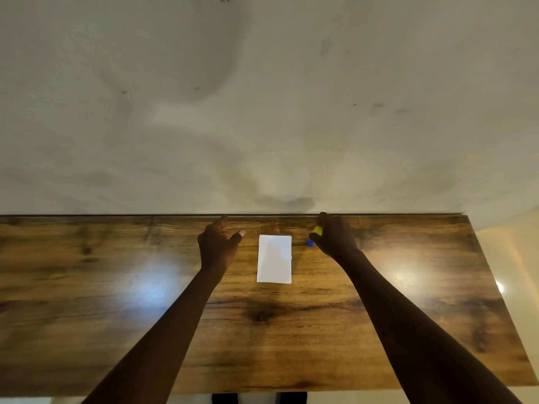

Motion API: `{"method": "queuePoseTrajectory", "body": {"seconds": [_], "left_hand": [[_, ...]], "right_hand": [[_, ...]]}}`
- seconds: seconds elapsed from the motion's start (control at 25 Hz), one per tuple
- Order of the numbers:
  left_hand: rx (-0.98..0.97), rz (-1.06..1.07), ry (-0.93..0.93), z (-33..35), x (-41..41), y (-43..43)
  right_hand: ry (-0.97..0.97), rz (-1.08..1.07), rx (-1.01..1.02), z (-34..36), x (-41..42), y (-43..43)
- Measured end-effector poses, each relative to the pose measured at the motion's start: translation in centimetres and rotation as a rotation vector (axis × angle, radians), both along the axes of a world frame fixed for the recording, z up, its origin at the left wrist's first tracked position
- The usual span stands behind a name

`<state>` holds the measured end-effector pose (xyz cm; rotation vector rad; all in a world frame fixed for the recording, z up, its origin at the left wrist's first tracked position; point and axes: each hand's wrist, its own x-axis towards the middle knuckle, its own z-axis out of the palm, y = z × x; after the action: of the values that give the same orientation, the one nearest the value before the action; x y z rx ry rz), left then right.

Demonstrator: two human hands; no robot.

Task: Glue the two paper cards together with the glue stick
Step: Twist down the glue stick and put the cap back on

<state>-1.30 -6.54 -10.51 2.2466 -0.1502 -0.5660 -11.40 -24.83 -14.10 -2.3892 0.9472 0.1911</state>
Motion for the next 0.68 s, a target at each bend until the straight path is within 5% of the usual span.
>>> {"method": "queuePoseTrajectory", "body": {"seconds": [0.68], "left_hand": [[0.005,-0.007,-0.030,0.34,0.42,0.94]], "right_hand": [[0.045,0.063,0.001,0.90,-0.10,-0.29]]}}
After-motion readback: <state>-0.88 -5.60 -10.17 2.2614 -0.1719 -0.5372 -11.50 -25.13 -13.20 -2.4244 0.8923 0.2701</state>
